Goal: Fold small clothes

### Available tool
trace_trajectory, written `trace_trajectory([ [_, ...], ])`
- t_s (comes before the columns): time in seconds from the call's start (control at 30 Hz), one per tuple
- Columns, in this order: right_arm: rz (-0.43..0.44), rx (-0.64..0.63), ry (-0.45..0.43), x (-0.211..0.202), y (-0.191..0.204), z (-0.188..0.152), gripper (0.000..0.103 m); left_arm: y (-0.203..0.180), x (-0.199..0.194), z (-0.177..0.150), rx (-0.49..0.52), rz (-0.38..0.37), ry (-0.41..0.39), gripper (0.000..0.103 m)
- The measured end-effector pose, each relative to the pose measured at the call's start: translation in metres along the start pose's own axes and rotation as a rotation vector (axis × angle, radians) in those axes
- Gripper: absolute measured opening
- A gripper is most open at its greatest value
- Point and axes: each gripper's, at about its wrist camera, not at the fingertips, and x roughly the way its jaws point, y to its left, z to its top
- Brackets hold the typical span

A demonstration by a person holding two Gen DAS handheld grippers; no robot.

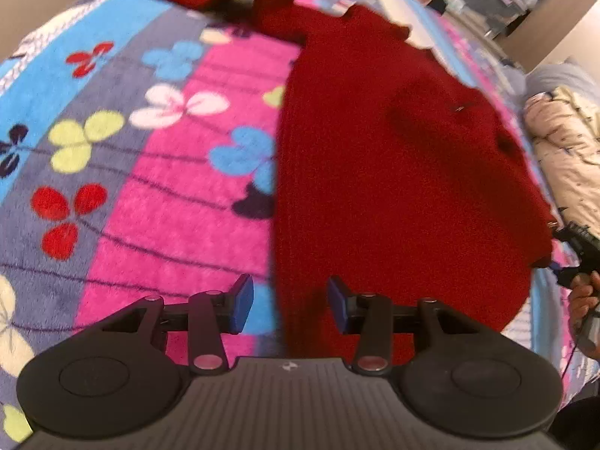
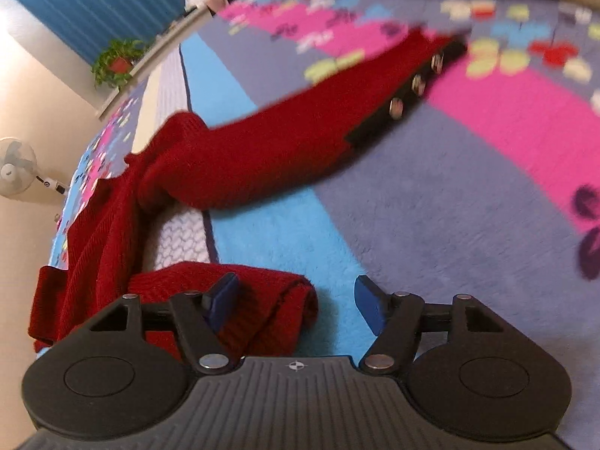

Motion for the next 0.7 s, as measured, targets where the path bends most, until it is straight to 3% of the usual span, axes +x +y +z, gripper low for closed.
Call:
trace_trajectory([
  [0.07, 0.003, -0.028, -0.019, 0.002, 0.006, -0.001, 0.070, 0.003, 0.006, 0.001, -0.013, -0.002, 0.020, 0.049],
  [0.13, 0.048, -0.072, -0.014, 0.001, 0.014, -0.004, 0.054, 0.000, 0.008, 0.001, 0.004, -0.009, 0.024, 0.053],
  [0.17, 0.066, -0.089, -0.002, 0.001, 0.017, -0.006, 0.054, -0.003, 0.009, 0.000, 0.019, -0.004, 0.027, 0.055],
  [0.3, 0.063, -0.206, 0.006, -0.007, 0.032, -0.016, 0.019, -0.017, 0.013, -0.004, 0.102, 0.040, 0.020, 0.056],
  [0.33, 0.075, -0.209, -0.002, -0.014, 0.032, -0.018, 0.018, -0.019, 0.012, -0.006, 0.120, 0.049, 0.015, 0.056],
  [0.37, 0.086, -0.206, -0.015, -0.022, 0.031, -0.018, 0.017, -0.021, 0.010, -0.008, 0.132, 0.050, 0.012, 0.047],
  [0.4, 0.096, -0.202, -0.037, -0.033, 0.029, -0.019, 0.017, -0.022, 0.008, -0.010, 0.136, 0.040, 0.010, 0.027],
  [0.47, 0.125, -0.205, -0.086, -0.056, 0.029, -0.022, 0.015, -0.024, 0.001, -0.013, 0.140, 0.006, -0.003, 0.011],
  [0.57, 0.162, -0.237, -0.183, -0.097, 0.032, -0.033, 0.014, -0.031, -0.021, -0.021, 0.182, -0.017, -0.076, 0.007],
  [0.7, 0.166, -0.192, -0.344, -0.158, 0.021, -0.049, 0.013, -0.030, -0.067, -0.034, 0.171, -0.135, -0.176, 0.006],
])
